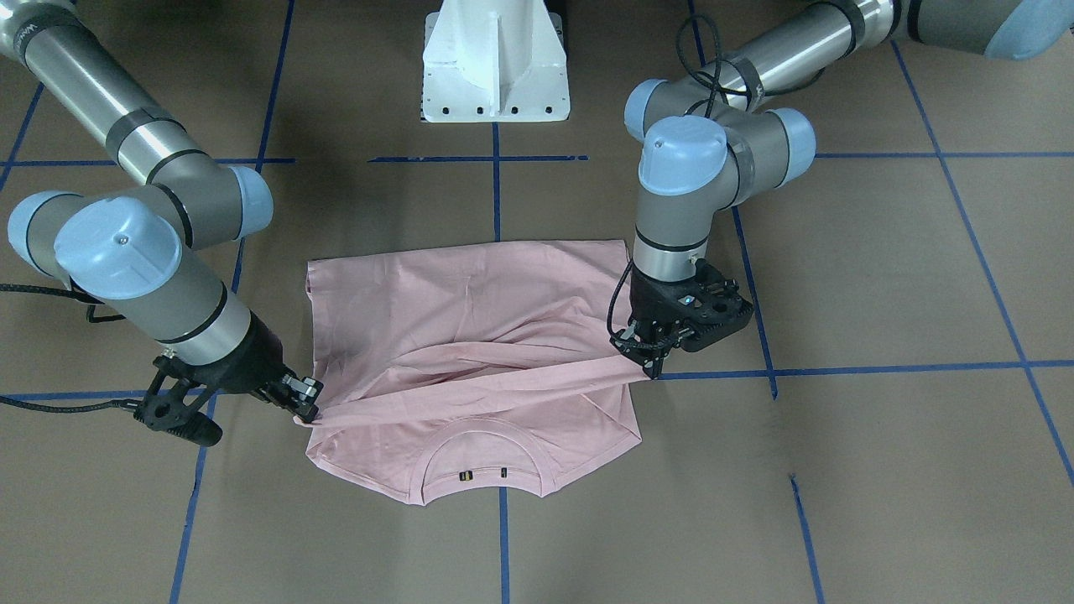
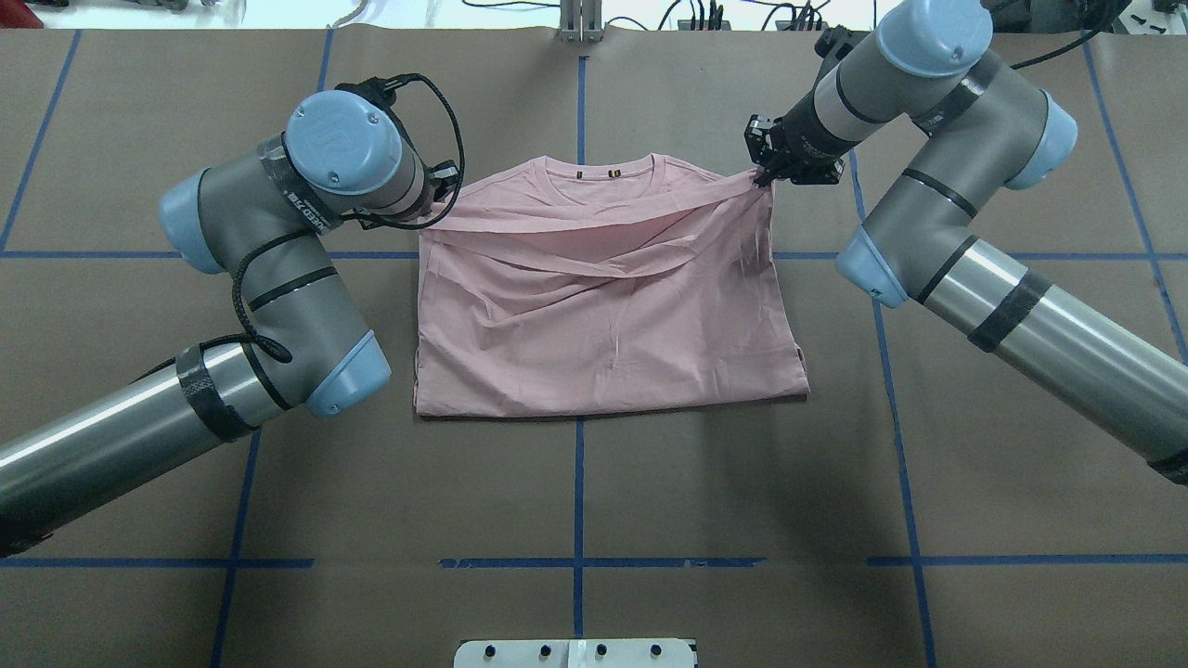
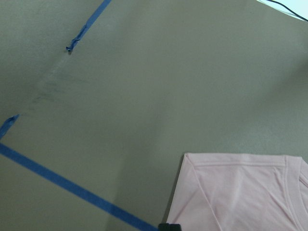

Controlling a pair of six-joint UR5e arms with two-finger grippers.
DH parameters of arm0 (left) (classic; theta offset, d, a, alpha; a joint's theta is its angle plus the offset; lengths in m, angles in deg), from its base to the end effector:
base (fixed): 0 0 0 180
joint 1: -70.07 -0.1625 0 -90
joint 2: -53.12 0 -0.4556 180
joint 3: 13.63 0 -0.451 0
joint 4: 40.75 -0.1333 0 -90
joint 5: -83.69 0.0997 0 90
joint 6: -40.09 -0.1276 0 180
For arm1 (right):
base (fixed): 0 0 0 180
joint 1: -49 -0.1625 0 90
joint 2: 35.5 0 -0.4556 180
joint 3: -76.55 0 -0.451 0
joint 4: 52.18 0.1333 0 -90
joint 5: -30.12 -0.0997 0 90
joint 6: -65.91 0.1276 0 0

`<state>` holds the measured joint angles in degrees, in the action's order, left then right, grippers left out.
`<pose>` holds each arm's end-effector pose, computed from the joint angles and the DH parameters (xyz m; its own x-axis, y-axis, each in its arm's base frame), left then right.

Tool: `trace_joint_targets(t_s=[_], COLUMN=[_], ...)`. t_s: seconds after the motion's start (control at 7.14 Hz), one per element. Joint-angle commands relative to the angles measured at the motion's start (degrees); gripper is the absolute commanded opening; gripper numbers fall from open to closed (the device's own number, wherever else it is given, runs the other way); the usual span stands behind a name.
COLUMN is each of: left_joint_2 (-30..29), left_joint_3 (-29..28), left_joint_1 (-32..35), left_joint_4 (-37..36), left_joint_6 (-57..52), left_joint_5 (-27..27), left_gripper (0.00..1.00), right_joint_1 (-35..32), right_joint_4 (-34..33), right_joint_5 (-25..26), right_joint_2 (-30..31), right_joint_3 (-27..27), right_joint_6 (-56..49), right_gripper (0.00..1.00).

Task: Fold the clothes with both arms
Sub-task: 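Lift the hem with both grippers and fold it toward the collar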

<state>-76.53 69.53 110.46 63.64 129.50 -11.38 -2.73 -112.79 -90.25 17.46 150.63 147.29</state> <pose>0.5537 -0.6313 0.2821 0.5236 -0.4320 -0.7343 0.5907 0.8052 -0.0525 -0.4684 -0.7048 0.3567 0.4547 0.3676 0.8112 -0.3717 0.9060 -0.2022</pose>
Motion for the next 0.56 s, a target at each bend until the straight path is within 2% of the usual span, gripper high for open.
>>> trace_joint_targets(t_s=[0.0,0.14,0.42], left_joint_2=[-2.43,-2.62,-2.79], left_joint_3=[-6.93,-8.62,-10.04], left_joint_1=[1.01,1.53,1.71], left_joint_4=[4.23,5.64,6.62], left_joint_6=[-0.02,-0.02,-0.11], left_joint_5=[0.06,0.15,0.23], left_gripper=[0.00,0.00,0.00], right_joint_1=[-1.35,-1.53,-1.62], right_joint_4=[0.14,0.14,0.14], right_joint_5=[0.13,1.44,2.33], right_joint_2=[-4.34,-6.71,-7.52], right_joint_3=[-6.20,-9.70,-11.41], right_joint_6=[-0.08,0.01,-0.08], right_gripper=[0.00,0.00,0.00])
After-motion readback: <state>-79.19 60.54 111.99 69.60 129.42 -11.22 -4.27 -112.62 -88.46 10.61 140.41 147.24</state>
